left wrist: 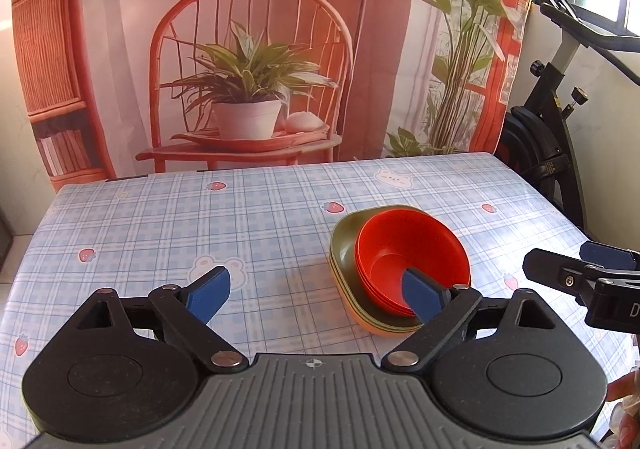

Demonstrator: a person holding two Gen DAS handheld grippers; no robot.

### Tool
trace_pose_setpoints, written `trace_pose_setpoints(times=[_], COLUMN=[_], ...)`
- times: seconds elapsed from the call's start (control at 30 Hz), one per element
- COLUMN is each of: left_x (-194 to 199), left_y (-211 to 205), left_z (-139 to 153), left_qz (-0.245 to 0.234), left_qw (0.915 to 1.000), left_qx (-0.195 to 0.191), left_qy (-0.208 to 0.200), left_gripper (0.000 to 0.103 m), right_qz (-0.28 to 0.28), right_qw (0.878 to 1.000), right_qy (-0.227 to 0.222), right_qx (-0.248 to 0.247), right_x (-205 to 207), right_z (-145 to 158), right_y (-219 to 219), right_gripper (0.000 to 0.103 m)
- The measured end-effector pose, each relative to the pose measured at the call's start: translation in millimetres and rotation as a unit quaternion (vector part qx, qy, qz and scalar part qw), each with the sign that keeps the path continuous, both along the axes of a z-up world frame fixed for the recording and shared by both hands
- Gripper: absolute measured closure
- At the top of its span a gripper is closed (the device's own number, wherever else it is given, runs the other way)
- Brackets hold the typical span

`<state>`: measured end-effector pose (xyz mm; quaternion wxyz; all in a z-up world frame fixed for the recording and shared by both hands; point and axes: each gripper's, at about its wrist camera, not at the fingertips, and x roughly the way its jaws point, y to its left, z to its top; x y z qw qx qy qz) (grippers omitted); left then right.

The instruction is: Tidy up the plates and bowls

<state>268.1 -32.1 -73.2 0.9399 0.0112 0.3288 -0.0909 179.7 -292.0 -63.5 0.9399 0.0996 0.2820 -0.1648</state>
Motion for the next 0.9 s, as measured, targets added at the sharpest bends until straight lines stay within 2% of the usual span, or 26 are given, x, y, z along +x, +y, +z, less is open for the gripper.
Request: trace_pose_setpoints(times=[0.13, 0.43, 0.7, 0.9], left_x=[-18.4, -79.7, -129.6, -170.7], left_y=[5.6, 24.2, 24.6, 34.7], left_z=[16.4, 66.1, 105.5, 137.3], left_qz=[0.009, 0.033, 0.068, 0.084], left_qw=[0.9996, 0.9967, 0.9880, 0.9821], left_qx=[0.010, -0.002, 0.059, 0.034], left_qy=[-0.026, -0.075, -0.126, -0.165], left_gripper=[0.001, 0.001, 0.001, 0.001], right_qz=[0.008, 0.032, 0.037, 0.041], right_qw=[1.000, 0.998, 0.995, 0.993], right_qy=[-0.015, -0.050, -0.084, -0.108], right_qx=[0.000, -0.024, -0.029, -0.036], right_x=[-10.4, -47.7, -81.4, -108.4], right_z=[14.3, 56.8, 96.0, 120.4], right_y=[11.0, 52.5, 78.0, 92.6], right_gripper=[0.000, 0.000, 0.000, 0.000])
